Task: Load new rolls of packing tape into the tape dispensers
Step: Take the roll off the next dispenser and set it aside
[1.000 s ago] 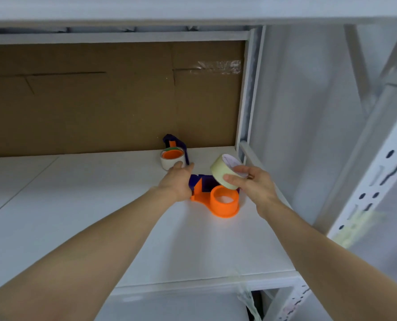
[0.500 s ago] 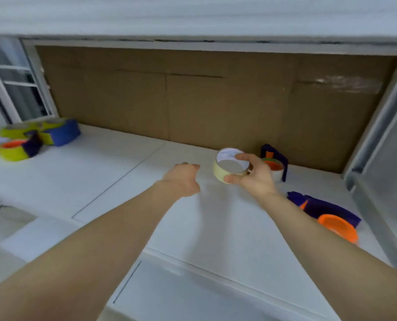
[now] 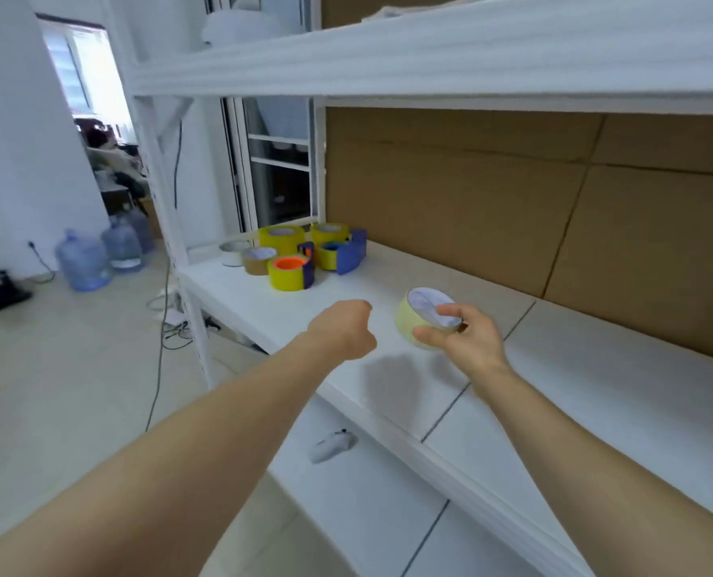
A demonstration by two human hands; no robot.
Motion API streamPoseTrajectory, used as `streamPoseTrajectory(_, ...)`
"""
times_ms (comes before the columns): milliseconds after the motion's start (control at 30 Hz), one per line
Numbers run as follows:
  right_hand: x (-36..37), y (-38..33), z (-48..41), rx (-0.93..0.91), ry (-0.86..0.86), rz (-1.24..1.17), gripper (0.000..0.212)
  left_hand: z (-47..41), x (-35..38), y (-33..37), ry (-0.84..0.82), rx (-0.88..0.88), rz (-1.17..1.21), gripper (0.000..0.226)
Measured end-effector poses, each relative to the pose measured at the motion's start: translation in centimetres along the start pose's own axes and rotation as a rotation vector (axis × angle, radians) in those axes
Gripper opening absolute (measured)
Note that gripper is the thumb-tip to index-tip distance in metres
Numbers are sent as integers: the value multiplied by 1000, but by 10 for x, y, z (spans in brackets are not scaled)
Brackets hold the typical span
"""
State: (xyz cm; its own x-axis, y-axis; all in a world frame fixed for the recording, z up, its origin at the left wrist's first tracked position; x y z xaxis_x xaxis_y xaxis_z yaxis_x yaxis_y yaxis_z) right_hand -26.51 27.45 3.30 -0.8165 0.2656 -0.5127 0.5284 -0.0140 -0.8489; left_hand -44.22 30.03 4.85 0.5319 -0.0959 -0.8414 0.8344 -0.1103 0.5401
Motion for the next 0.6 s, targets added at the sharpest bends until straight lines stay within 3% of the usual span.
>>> streamPoseTrajectory(333, 152, -86, -79, -148, -141, 92, 24, -55, -76, -147, 96, -192, 69, 55)
streamPoseTrajectory(600, 257, -134, -169, -229, -207, 51, 31, -130, -134, -234, 139, -299, 11, 59)
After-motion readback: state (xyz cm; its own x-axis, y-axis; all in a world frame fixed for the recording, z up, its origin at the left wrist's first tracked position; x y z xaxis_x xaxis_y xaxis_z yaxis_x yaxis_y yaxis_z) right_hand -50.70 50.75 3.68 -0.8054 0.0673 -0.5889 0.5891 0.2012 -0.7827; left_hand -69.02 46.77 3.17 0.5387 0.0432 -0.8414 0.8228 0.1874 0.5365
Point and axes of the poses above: each hand's wrist, its own z-axis away from the middle knuckle, its own x-axis out of the palm, y = z × x, the point moved 5 cm from there along -z, towards the middle knuckle, and after that the axes turned 14 degrees about z, right-handed, at the moved point
